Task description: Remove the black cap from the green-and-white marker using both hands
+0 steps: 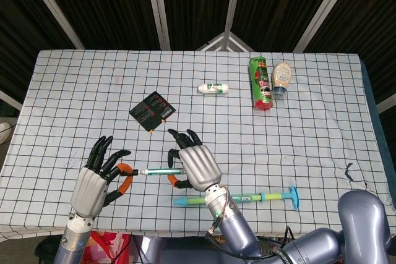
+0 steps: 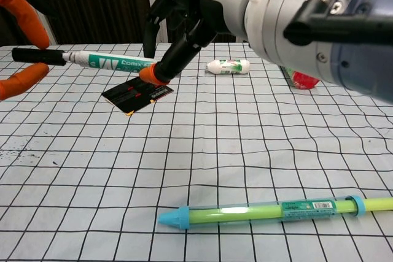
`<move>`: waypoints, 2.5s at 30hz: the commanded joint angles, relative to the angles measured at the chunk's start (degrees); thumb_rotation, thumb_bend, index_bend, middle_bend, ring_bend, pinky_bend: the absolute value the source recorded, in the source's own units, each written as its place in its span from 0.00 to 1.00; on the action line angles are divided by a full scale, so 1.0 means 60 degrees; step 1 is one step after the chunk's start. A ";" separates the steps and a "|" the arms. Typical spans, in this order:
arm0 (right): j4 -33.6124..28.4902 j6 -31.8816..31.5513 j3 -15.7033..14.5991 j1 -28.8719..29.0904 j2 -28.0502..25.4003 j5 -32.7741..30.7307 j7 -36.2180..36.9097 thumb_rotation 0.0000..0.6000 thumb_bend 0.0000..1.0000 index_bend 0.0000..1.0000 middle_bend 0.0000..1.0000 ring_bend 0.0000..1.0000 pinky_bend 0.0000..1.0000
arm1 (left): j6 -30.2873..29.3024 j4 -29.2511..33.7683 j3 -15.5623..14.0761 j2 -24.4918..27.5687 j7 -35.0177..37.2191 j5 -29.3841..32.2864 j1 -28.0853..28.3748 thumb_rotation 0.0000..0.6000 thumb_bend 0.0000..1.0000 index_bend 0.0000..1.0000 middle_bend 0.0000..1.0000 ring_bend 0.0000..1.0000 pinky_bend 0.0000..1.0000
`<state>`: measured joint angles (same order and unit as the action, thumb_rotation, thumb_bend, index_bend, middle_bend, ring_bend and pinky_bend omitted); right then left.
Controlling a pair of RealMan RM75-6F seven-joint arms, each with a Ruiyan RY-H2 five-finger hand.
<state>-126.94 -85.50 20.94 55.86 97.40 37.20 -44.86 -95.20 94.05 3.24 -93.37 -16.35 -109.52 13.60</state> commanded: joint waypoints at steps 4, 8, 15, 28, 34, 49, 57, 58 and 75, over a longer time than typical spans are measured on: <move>0.0046 0.0028 -0.0101 -0.0135 -0.0152 -0.0009 0.0092 1.00 0.38 0.77 0.09 0.13 0.01 | -0.0310 -0.0132 -0.0096 0.0124 0.0339 0.0020 -0.0167 1.00 0.52 0.59 0.30 0.00 0.00; 0.0183 0.0100 -0.0210 -0.0253 -0.0244 -0.0027 0.0219 1.00 0.38 0.78 0.09 0.14 0.01 | -0.0661 -0.0291 -0.0161 0.0234 0.0665 0.0028 -0.0343 1.00 0.52 0.59 0.30 0.00 0.00; 0.0834 0.0446 -0.0701 -0.0631 -0.0395 0.0208 0.0744 1.00 0.39 0.78 0.09 0.13 0.01 | -0.0879 -0.1194 -0.0189 0.0431 0.1783 0.1114 -0.0812 1.00 0.52 0.59 0.30 0.00 0.00; 0.2863 0.1290 -0.1433 -0.1145 -0.0139 0.0793 0.1587 1.00 0.39 0.78 0.09 0.13 0.01 | 0.0193 -0.3024 0.0387 -0.0265 0.4444 0.2031 0.0013 1.00 0.52 0.57 0.28 0.00 0.00; 0.3900 0.1879 -0.1567 -0.1304 0.0146 0.0875 0.2039 1.00 0.39 0.78 0.09 0.13 0.01 | 0.1030 -0.3570 0.0579 -0.0804 0.4959 0.2444 0.0551 1.00 0.52 0.57 0.27 0.00 0.00; 0.6250 0.2983 -0.1478 -0.1400 0.1027 0.0940 0.2565 1.00 0.40 0.45 0.09 0.12 0.01 | 0.2841 -0.3834 0.0736 -0.1394 0.5960 0.3830 0.1087 1.00 0.45 0.11 0.05 0.00 0.00; 0.5390 0.2667 -0.0958 -0.1617 0.0459 0.0226 0.2093 1.00 0.25 0.00 0.03 0.07 0.00 | 0.2255 -0.2714 0.0516 -0.0311 0.5942 0.3255 0.0947 1.00 0.44 0.00 0.00 0.00 0.00; 0.5058 0.2578 -0.0929 -0.1717 0.0239 0.0324 0.2155 1.00 0.24 0.00 0.03 0.07 0.00 | 0.1979 -0.2513 0.0499 -0.0105 0.5824 0.3124 0.0847 1.00 0.44 0.00 0.00 0.00 0.00; 0.3034 0.0032 -0.2107 -0.4508 -0.4453 0.4014 0.3384 1.00 0.24 0.12 0.03 0.07 0.00 | -0.0447 -0.0945 0.0433 0.2419 0.3035 0.4027 -0.1396 1.00 0.45 0.14 0.09 0.00 0.01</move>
<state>-109.55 -83.93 9.91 31.15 73.10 58.51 -27.33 -97.55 87.80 6.02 -80.02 2.02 -86.09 5.93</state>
